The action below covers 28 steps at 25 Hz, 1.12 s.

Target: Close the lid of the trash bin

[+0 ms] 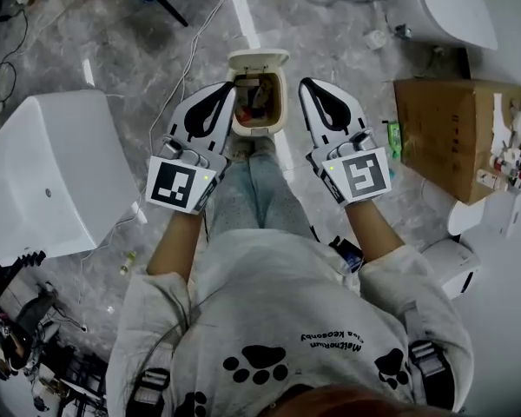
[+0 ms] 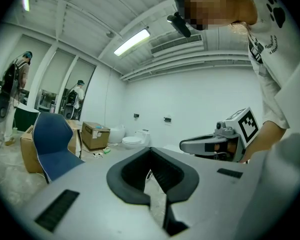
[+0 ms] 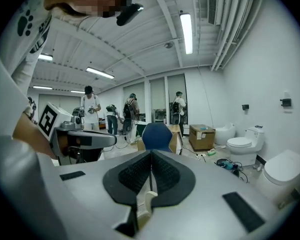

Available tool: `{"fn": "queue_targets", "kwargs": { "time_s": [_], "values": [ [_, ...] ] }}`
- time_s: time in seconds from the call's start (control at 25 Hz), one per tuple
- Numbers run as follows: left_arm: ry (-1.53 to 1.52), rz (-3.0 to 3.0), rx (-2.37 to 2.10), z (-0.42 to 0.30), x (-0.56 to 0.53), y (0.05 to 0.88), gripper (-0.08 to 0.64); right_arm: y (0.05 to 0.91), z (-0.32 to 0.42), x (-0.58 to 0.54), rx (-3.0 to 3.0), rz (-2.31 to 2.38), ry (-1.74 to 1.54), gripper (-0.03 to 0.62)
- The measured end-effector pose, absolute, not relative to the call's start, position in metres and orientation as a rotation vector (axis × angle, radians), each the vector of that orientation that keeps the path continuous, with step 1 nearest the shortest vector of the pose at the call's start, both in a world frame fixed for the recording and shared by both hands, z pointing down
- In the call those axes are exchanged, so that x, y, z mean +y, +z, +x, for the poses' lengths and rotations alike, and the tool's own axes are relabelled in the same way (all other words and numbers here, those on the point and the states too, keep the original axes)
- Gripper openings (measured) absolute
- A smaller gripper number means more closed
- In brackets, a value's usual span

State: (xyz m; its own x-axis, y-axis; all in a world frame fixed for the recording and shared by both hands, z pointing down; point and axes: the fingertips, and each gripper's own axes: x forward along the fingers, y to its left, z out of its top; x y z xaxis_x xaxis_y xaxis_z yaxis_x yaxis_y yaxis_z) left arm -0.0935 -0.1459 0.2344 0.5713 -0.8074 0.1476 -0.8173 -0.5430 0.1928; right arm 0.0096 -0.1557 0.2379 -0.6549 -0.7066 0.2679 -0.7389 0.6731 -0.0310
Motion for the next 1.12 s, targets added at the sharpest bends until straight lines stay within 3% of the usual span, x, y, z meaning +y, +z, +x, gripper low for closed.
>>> {"fn": "queue_targets", "kwargs": {
  "time_s": [1.12],
  "values": [
    [0.089,2.636,-1.288,-0.084,-0.220,0.405,0.020,0.392,0.014,-0.235,-2.637,1.124,0.093,0.032]
  ]
}}
